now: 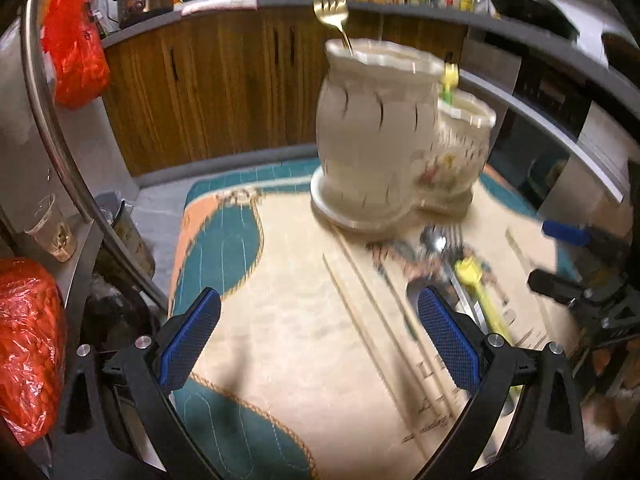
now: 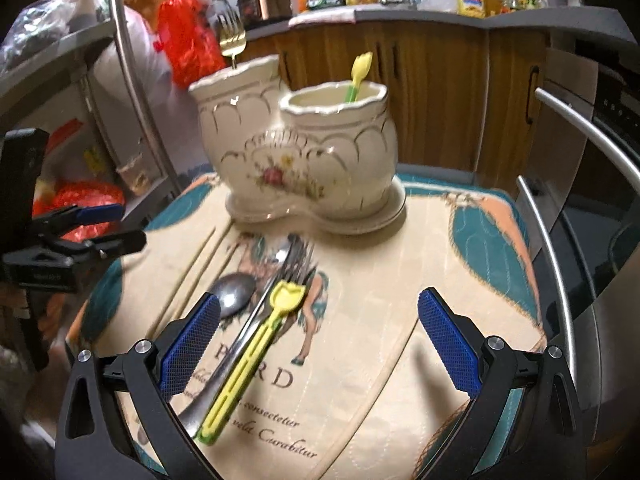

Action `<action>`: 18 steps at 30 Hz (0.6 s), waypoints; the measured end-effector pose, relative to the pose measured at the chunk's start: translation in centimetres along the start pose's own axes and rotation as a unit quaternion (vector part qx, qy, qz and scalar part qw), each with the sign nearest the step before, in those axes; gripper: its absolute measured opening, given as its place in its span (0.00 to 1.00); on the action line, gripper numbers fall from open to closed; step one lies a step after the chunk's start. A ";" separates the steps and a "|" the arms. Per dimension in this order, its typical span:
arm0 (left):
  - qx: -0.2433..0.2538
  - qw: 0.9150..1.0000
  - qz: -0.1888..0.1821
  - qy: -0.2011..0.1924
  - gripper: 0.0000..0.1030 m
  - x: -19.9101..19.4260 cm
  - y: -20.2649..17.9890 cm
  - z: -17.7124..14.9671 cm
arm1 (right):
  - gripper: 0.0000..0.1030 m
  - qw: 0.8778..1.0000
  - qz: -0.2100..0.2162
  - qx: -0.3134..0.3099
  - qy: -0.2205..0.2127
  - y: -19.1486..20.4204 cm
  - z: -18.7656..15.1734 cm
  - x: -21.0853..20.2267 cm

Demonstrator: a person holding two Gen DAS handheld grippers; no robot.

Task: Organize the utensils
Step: 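Move both open tools back down toward the remaining utensils, then grasp a wooden chopstick with the left tool while the right tool grasps a yellow-handled fork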

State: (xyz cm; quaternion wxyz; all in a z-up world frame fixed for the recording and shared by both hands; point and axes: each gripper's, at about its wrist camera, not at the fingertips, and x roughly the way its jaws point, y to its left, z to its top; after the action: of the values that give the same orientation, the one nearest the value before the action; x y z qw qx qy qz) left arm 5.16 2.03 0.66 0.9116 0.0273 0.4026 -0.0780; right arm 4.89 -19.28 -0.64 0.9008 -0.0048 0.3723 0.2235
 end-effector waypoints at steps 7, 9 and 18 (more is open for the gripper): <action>0.030 0.998 0.003 0.049 0.75 2.3 -1.5 -1.4 | 0.95 1.000 0.000 -0.016 0.027 1.0 -0.6 1.1; 0.036 0.998 -0.001 0.053 0.69 2.5 -1.9 -1.7 | 0.95 0.999 -0.001 -0.021 0.029 1.3 -0.7 1.3; 0.036 0.998 -0.008 0.055 0.51 3.2 -2.5 -1.5 | 0.92 0.999 -0.009 -0.030 0.041 1.6 -0.9 2.4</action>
State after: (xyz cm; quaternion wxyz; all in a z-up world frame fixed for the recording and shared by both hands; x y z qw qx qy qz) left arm 5.76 -0.64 -2.70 0.8856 0.0615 0.4496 -0.0984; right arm 5.12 -17.00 -2.59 0.8864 -0.0446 0.4015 0.2260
